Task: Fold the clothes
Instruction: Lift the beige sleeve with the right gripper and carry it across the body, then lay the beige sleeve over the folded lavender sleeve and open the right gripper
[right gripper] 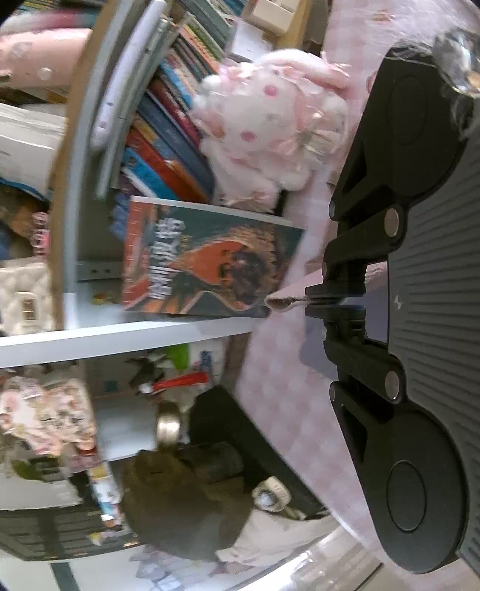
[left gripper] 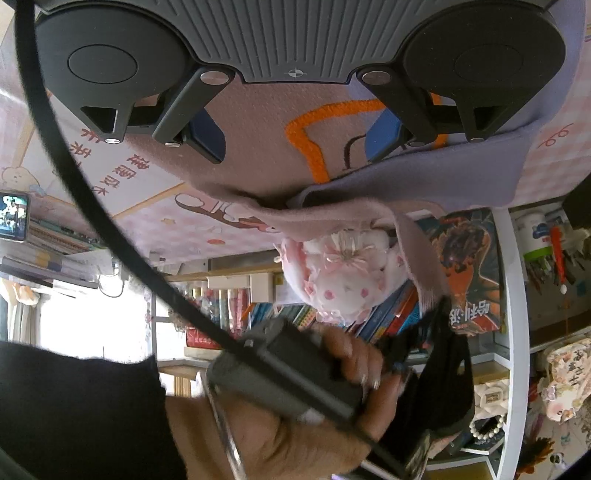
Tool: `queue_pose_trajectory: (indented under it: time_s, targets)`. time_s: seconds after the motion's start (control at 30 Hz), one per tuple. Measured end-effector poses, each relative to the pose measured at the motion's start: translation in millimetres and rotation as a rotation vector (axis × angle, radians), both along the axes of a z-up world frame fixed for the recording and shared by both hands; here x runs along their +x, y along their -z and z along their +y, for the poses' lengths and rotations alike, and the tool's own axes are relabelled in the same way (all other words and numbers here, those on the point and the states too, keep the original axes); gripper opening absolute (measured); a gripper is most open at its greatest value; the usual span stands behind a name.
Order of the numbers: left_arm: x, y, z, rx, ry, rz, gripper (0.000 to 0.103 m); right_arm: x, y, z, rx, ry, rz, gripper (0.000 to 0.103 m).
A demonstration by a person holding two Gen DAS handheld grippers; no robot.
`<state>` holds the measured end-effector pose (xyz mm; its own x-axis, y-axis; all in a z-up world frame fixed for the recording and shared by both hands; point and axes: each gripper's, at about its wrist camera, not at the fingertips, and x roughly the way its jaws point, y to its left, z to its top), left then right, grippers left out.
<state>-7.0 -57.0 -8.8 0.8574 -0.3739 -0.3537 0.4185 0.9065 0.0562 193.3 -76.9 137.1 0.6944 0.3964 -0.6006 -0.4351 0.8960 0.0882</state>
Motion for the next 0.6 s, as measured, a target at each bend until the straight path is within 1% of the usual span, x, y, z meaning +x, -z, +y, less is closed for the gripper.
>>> queue_pose_trajectory:
  time_s: [0.2,0.43,0.5,0.57,0.6]
  targets:
    - [-1,0,0,-0.003,-0.003,-0.004,0.085,6,17,5,0.021,-0.003,0.057,0.004]
    - [0,0,1,-0.007,-0.013,0.003,0.085,7,17,6,0.05,-0.019,0.077,0.005]
    - [0,-1,2,-0.01,-0.016,0.002,0.085,7,16,5,0.062,-0.02,0.076,0.014]
    - [0,-1,2,-0.008,-0.015,0.002,0.085,6,15,4,0.07,-0.02,0.073,0.035]
    - [0,-1,2,-0.006,-0.014,0.002,0.085,5,14,3,0.073,-0.02,0.069,0.037]
